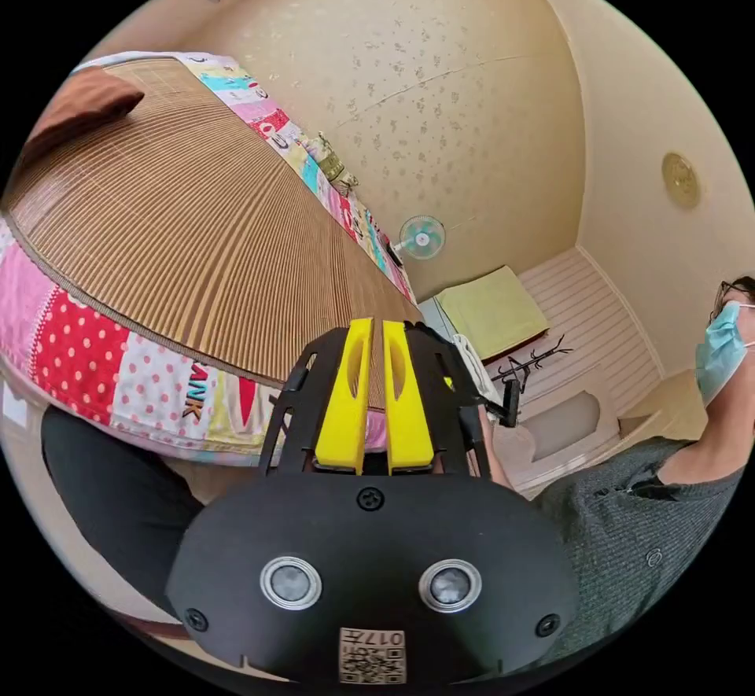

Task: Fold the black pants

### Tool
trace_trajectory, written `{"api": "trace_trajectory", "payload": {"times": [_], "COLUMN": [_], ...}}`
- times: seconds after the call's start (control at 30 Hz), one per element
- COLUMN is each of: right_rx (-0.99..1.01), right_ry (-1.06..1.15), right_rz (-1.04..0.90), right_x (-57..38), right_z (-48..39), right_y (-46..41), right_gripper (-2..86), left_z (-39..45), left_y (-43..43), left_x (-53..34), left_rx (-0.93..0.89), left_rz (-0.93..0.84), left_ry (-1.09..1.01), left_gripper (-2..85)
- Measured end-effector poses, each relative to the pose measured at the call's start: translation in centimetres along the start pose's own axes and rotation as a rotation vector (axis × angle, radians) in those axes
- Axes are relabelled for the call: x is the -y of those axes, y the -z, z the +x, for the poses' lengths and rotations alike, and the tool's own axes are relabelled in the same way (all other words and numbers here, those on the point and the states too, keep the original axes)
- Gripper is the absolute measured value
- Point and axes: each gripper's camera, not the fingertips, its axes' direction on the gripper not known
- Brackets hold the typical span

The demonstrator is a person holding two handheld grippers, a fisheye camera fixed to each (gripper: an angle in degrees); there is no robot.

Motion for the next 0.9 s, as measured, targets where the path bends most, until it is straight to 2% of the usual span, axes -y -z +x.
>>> {"api": "trace_trajectory", "payload": {"times": [0.07,0.1,0.13,0.23,0.27,0.3,0.37,0.43,0.53,0.6,0.63,0.83,0.9], "right_rx": [-0.145,-0.198,-0.216,-0.191,-0.313,-0.383,-0.379,-0.336,-0.157,0.116,0.171,0.480,0.607], "right_ry": [-0.071,-0.130,-0.155,-0.212,-0.205,-0.138,-0.092,0.000,0.153,0.261,0.289,0.526,0.579], "right_rz": [0.216,0.264,0.254,-0.036,-0.092,-0.116,-0.109,-0.021,0.092,0.150,0.139,-0.301,-0.540], "right_x": [-1.0,-1.3,-1.2,0.0,0.1,0.7,2.5,4.5,7.3,8.0,8.0,1.7,-2.8], "right_z": [1.9,3.2,3.8,6.6,6.4,5.2,3.5,0.9,-4.1,-8.6,-9.8,-20.4,-22.1], "right_y": [4.4,5.8,6.0,2.0,0.6,0.1,0.4,1.4,2.4,2.2,1.7,-8.1,-11.6], "right_gripper": [8.4,11.7,13.0,15.6,13.0,9.6,5.0,3.8,3.0,2.8,2.8,2.5,1.9], "left_z": [2.8,3.4,4.4,5.5,5.3,5.1,4.0,3.3,3.2,3.6,3.9,3.8,3.5], "left_y": [-4.3,-5.2,-6.9,-9.9,-10.5,-10.7,-11.0,-10.8,-10.3,-10.0,-9.9,-11.2,-11.9], "left_x": [-0.2,-0.3,-0.8,-2.7,-3.5,-3.8,-5.0,-5.6,-6.0,-6.0,-6.1,-7.3,-7.8], "left_rx": [-0.049,-0.060,-0.081,-0.091,-0.080,-0.075,-0.071,-0.062,-0.031,-0.014,-0.004,0.006,0.007], "left_rz": [-0.063,-0.080,-0.114,-0.189,-0.209,-0.217,-0.224,-0.215,-0.187,-0.164,-0.147,-0.128,-0.142], "left_ry": [-0.052,-0.062,-0.075,-0.079,-0.064,-0.052,0.008,0.042,0.050,0.040,0.032,0.058,0.072], "left_gripper": [0.9,0.8,0.6,0.2,0.1,0.1,-0.1,-0.2,-0.3,-0.4,-0.5,-0.6,-0.5]}}
